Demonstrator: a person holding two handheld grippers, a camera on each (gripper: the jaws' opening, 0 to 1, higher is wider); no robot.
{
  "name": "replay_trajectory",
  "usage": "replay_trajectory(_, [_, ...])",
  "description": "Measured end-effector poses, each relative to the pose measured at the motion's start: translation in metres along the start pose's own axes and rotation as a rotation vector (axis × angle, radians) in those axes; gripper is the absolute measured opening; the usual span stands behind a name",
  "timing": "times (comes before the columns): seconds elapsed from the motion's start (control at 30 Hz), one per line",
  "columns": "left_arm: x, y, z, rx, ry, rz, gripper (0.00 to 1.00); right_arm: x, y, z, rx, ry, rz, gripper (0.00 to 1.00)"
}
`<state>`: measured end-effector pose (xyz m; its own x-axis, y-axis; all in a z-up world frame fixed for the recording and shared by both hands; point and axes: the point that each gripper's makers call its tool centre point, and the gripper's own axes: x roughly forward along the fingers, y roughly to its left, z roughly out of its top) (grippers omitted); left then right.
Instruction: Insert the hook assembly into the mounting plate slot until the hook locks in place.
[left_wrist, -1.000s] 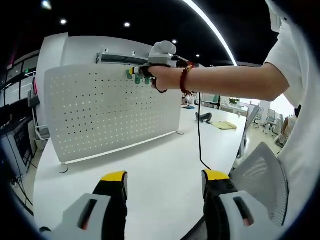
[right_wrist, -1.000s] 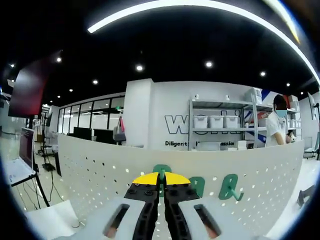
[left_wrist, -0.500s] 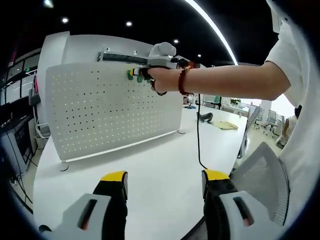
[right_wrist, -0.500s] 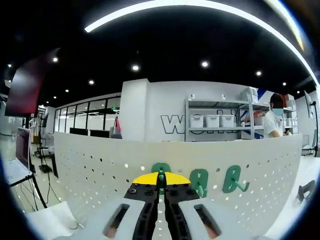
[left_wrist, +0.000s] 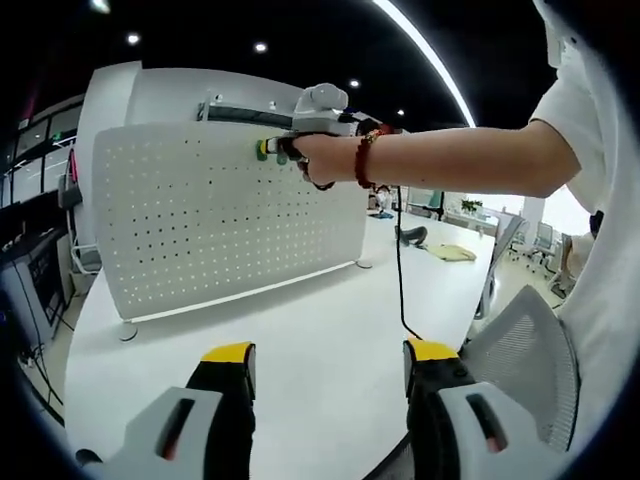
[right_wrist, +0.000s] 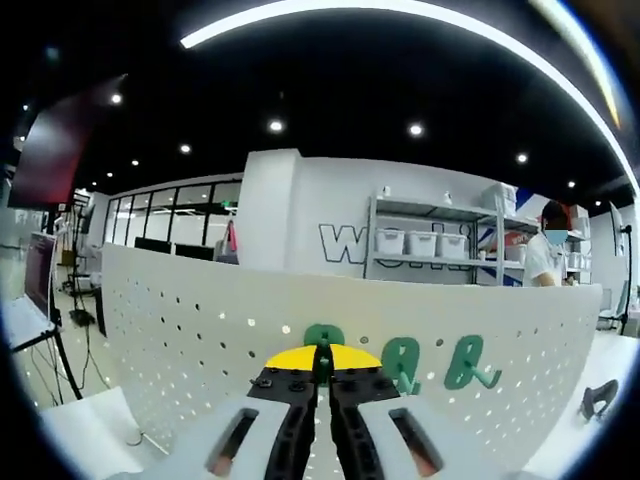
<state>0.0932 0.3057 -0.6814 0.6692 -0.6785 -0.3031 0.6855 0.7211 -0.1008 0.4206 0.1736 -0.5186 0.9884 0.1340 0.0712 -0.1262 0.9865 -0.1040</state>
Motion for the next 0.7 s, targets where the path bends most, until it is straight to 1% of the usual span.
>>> replay_trajectory(0.17, [0.001, -0.001, 0.001, 0.007, 0.003, -0.007, 0.61, -0.001, 0.0, -0.002, -0.014, 0.021, -0.004, 0.02])
replay_trajectory(0.23, [0.001, -0.001, 0.002, 0.006, 0.001, -0.008, 0.61, -0.002, 0.002, -0.007, -0.021, 0.05, 0.002, 0.03])
replay_trajectory(0.33, [0.001, -0.001, 0.003, 0.006, -0.003, -0.008, 0.61, -0.004, 0.001, -0.011, -0.021, 0.057, 0.0, 0.02])
replay_trajectory(0.4, [0.001, -0.002, 0.003, 0.01, -0.002, -0.009, 0.61, -0.004, 0.0, -0.015, -0.02, 0.074, -0.003, 0.02])
replay_trajectory(0.53, [0.001, -0.003, 0.003, 0.007, -0.004, -0.009, 0.61, -0.004, 0.0, -0.014, -0.02, 0.08, -0.002, 0.01])
replay_trajectory(0.63, [0.0, -0.003, 0.002, 0.005, -0.004, -0.006, 0.61, -0.005, -0.002, -0.014, -0.067, 0.085, -0.015, 0.01])
replay_trajectory(0.7, [-0.001, -0.002, 0.001, 0.001, -0.005, -0.003, 0.61, -0.006, -0.001, -0.014, -0.08, 0.083, -0.018, 0.0])
